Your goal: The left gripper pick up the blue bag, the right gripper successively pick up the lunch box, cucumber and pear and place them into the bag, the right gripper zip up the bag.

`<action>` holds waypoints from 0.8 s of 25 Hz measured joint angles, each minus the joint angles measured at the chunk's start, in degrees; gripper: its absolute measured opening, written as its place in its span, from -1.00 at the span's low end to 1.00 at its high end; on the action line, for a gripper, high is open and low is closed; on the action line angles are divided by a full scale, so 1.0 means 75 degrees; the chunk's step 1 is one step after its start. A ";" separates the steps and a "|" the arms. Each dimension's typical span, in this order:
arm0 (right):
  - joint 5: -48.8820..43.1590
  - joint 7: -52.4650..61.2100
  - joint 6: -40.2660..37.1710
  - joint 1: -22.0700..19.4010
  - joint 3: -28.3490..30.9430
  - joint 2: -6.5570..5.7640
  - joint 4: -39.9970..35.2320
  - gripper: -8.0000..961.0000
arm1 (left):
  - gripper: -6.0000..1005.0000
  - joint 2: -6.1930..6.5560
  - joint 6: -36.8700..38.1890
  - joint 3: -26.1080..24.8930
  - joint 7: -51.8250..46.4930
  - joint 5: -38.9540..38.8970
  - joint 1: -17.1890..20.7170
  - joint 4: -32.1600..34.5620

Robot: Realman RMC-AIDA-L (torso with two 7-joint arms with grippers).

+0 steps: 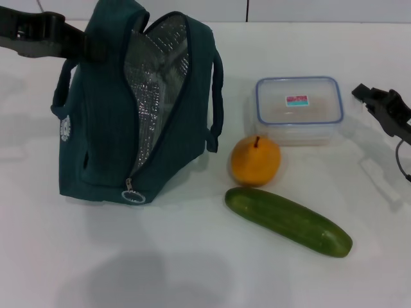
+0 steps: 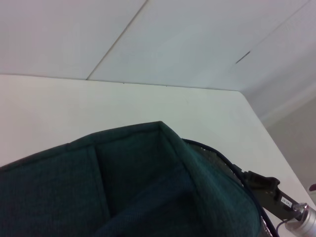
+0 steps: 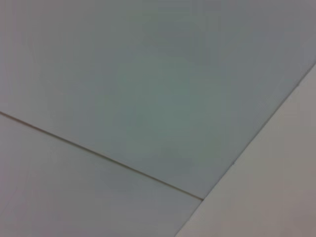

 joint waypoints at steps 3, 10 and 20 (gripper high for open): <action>0.0014 0.0011 -0.0120 -0.0131 0.0026 0.0001 0.0008 -0.84 | -0.90 -0.0002 -0.0002 0.0000 0.0000 0.0000 -0.0009 -0.0015; 0.0041 0.0323 -0.0103 -0.0224 0.0039 0.0000 0.0022 -0.76 | -0.90 -0.0005 -0.0013 0.0005 -0.0001 0.0000 -0.0032 -0.0025; 0.0021 0.0560 -0.0440 -0.0343 0.0028 0.0000 -0.0011 -0.65 | -0.90 -0.0005 -0.0008 0.0024 -0.0013 0.0000 -0.0031 0.0013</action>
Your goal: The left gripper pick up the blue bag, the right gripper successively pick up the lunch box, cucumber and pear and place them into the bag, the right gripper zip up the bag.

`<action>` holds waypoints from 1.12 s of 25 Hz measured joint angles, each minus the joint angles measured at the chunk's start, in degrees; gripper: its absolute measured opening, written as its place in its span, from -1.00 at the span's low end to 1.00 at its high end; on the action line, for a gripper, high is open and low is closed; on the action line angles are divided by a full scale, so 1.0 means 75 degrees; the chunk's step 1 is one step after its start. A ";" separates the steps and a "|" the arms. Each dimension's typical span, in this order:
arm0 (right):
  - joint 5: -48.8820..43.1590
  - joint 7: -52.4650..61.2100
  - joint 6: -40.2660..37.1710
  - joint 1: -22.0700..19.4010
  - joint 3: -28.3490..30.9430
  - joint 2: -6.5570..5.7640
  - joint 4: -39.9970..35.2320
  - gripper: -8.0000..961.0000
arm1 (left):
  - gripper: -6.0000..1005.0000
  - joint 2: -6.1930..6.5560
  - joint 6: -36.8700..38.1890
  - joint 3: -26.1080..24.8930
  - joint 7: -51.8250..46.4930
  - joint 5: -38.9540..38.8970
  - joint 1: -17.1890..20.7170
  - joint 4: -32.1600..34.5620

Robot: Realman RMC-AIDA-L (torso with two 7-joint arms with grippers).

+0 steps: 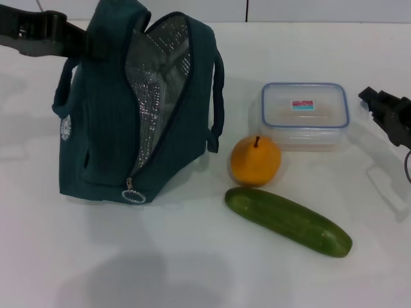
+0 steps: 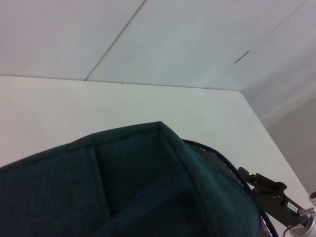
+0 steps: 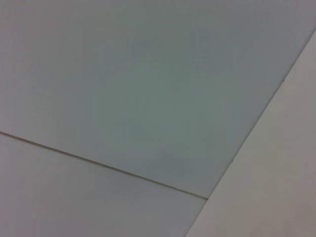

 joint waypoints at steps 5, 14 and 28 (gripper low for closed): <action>0.0032 0.0061 -0.0054 -0.0019 0.0021 0.0000 0.0027 -0.52 | -0.90 0.0000 0.0003 0.0012 0.0013 0.0000 0.0000 0.0011; -0.0021 0.0503 0.0398 0.0106 -0.0040 0.0000 0.0216 0.20 | -0.90 0.0001 0.0003 0.0023 0.0013 0.0000 -0.0060 0.0001; -0.0321 0.0867 0.0609 0.0781 -0.0059 0.0000 0.0422 0.84 | -0.90 0.0001 -0.0010 0.0023 0.0013 0.0009 -0.0106 -0.0042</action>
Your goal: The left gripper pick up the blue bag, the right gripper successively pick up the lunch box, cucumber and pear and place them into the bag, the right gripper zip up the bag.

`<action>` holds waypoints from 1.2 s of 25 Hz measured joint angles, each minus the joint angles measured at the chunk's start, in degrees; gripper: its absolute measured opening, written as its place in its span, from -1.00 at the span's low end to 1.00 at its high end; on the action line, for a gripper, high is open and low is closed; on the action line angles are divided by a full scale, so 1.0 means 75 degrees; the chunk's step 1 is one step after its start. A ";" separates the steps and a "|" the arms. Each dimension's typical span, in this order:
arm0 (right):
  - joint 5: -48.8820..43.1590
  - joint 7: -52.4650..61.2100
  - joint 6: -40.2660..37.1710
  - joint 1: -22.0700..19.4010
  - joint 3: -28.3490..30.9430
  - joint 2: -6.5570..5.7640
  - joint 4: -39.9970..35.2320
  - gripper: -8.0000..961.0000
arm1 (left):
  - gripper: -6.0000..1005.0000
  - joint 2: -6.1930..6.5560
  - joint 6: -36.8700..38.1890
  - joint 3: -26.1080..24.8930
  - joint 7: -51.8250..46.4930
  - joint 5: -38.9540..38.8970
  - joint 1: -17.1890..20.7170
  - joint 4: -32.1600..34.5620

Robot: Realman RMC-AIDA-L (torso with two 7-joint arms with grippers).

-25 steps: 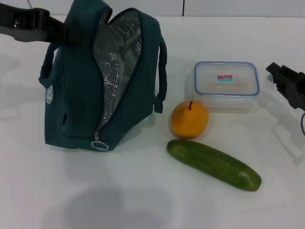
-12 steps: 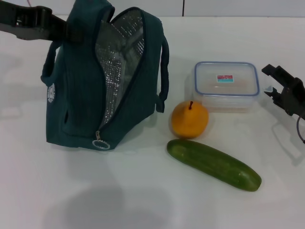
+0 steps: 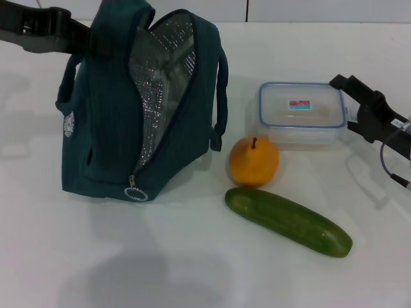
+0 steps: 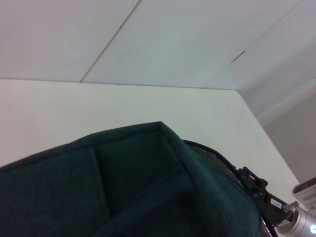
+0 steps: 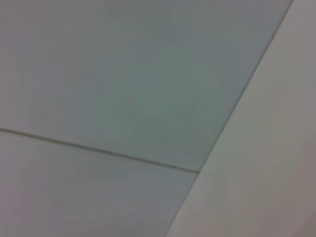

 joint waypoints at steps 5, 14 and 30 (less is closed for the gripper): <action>-0.0109 0.0049 0.0077 0.0053 0.0065 0.0000 0.0006 0.84 | -0.90 0.0000 0.0000 0.0000 0.0015 0.0013 0.0002 -0.0001; -0.0056 0.0055 -0.0066 -0.0014 0.0069 0.0000 -0.0063 0.84 | -0.90 0.0000 0.0001 -0.0013 0.0046 0.0033 0.0005 -0.0001; -0.0056 -0.0001 -0.0307 -0.0024 0.0069 0.0000 -0.0185 0.82 | -0.90 0.0000 -0.0011 -0.0036 0.0059 0.0050 0.0000 -0.0001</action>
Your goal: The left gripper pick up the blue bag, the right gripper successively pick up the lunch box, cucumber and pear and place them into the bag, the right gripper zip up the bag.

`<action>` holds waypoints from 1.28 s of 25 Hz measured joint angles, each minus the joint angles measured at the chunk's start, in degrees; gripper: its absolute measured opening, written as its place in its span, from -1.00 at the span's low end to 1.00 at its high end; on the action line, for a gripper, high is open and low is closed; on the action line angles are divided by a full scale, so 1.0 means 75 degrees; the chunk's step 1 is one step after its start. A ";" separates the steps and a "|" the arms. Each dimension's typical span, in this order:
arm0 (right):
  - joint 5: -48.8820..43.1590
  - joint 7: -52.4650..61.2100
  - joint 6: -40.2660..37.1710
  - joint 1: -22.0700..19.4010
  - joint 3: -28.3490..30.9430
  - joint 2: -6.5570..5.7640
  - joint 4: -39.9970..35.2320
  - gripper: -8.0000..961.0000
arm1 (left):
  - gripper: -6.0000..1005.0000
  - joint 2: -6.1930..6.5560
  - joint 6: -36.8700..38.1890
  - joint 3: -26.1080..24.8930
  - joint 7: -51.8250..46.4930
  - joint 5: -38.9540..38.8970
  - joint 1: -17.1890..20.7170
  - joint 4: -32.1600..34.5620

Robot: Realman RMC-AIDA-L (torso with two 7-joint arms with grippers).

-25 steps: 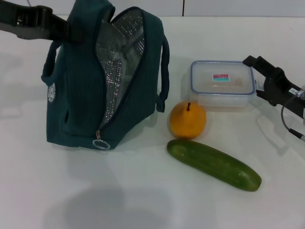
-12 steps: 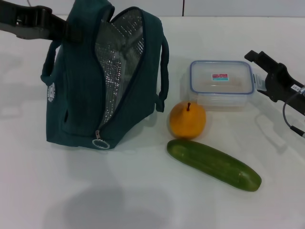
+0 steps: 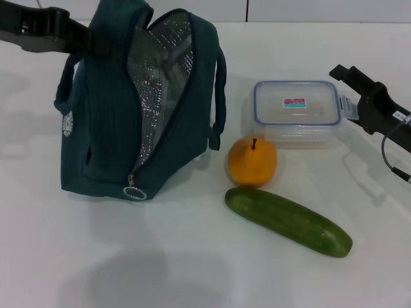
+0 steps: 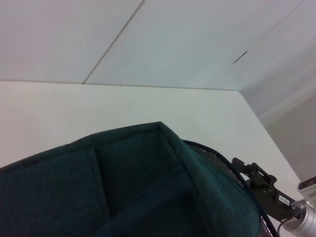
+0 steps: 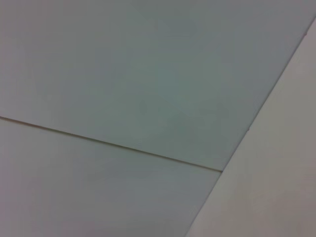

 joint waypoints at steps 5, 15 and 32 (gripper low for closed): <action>-0.0030 -0.0118 0.0058 -0.0002 -0.0049 0.0000 -0.0030 0.75 | -0.90 0.0000 0.0000 -0.0010 0.0000 0.0001 0.0000 0.0000; -0.0049 -0.0257 0.0151 -0.0059 -0.0089 0.0000 -0.0034 0.02 | -0.90 0.0019 -0.0006 -0.0011 0.0021 -0.0006 -0.0008 0.0000; -0.0052 -0.0361 0.0179 -0.0093 -0.0084 0.0000 -0.0104 -0.74 | -0.90 0.0024 -0.0012 -0.0011 0.0045 -0.0005 -0.0012 0.0000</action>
